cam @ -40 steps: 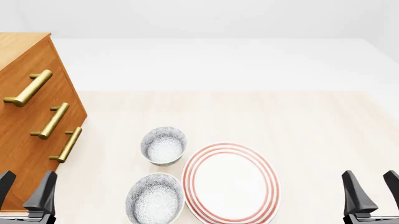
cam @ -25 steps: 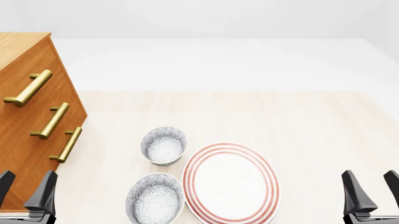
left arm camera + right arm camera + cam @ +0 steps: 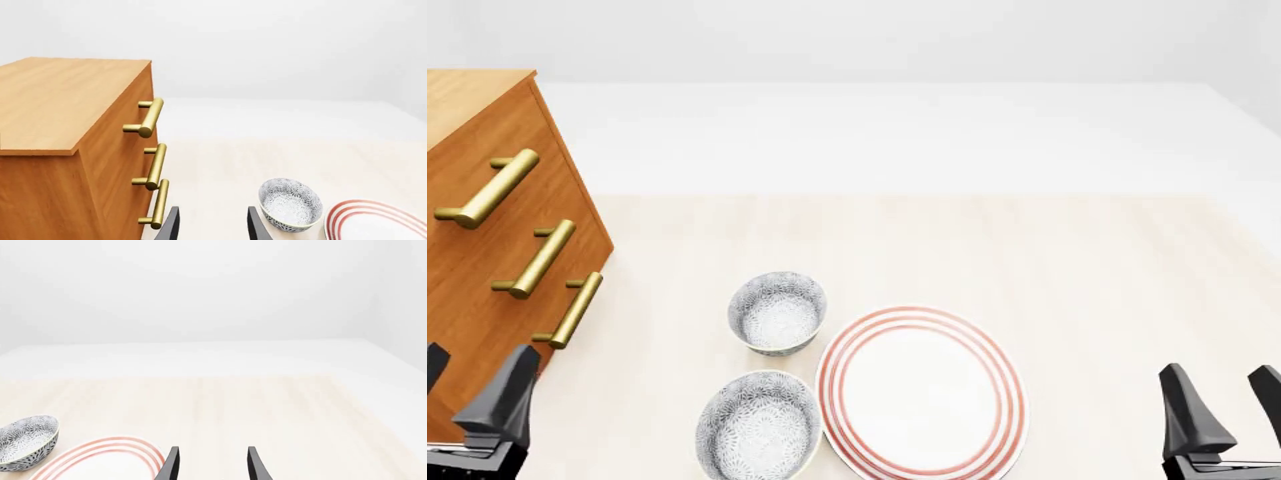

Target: Stack the bowl in the middle on the bowl at the back.

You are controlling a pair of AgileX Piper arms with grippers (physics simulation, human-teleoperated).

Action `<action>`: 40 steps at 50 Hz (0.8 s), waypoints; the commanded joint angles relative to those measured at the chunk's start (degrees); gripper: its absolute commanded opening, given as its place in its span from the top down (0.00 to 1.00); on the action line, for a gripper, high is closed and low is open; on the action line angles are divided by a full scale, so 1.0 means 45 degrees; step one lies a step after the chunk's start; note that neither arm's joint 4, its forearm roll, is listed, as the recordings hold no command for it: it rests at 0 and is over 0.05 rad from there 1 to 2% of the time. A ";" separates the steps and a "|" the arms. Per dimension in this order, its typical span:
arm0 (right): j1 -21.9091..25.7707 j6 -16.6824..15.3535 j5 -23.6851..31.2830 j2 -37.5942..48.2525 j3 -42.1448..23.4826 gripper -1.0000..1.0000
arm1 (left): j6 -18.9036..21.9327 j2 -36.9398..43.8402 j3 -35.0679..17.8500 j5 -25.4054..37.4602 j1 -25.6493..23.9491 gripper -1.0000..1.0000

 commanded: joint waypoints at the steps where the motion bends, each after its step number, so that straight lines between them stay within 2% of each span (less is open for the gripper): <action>1: 0.0005 0.0069 0.0011 0.0026 -0.0019 0.00 | -0.0081 0.0536 -0.2338 0.1968 -0.1704 0.00; 6: 0.0012 0.0087 -0.0022 0.0074 -0.0023 0.00 | -0.0186 0.1355 -0.3154 0.2664 -0.1971 0.00; 7: 0.0012 0.0087 -0.0022 0.0074 -0.0023 0.00 | -0.0443 0.1873 -0.3404 0.2963 -0.2005 0.00; 11: 0.0017 0.0096 0.0025 0.0039 -0.0033 0.00 | -0.0359 0.2413 -0.3787 0.3527 -0.2297 0.00; 14: 0.0013 0.0110 0.0020 0.0054 -0.0032 0.00 | -0.0695 0.3048 -0.3930 0.3832 -0.2600 0.00; 18: 0.0013 0.0092 0.0041 0.0036 -0.0039 0.00 | -0.2015 0.4006 -0.3981 0.4038 -0.3008 0.00; 23: 0.0008 0.0061 0.0094 -0.0018 -0.0053 0.00 | -0.3152 0.4851 -0.3994 0.4156 -0.3645 0.00; 26: 0.0005 0.0067 0.0071 0.0011 -0.0053 0.00 | -0.3421 0.5222 -0.4167 0.4355 -0.3905 0.00; 28: 0.0014 0.0055 0.0068 0.0015 -0.0054 0.00 | -0.4068 0.5377 -0.4159 0.4409 -0.4105 0.00; 34: 0.0018 0.0059 0.0000 0.0079 -0.0050 0.00 | -0.4589 0.5699 -0.4269 0.4596 -0.4409 0.00; 36: 0.0014 0.0070 -0.0015 0.0103 -0.0049 0.00 | -0.5000 0.5806 -0.4165 0.4533 -0.4498 0.00; 37: 0.0014 0.0070 -0.0032 0.0123 -0.0050 0.00 | -0.5694 0.5731 -0.3975 0.4402 -0.4598 0.00; 40: 0.0015 0.0072 -0.0058 0.0152 -0.0051 0.00 | -0.5887 0.5830 -0.3797 0.4305 -0.4669 0.00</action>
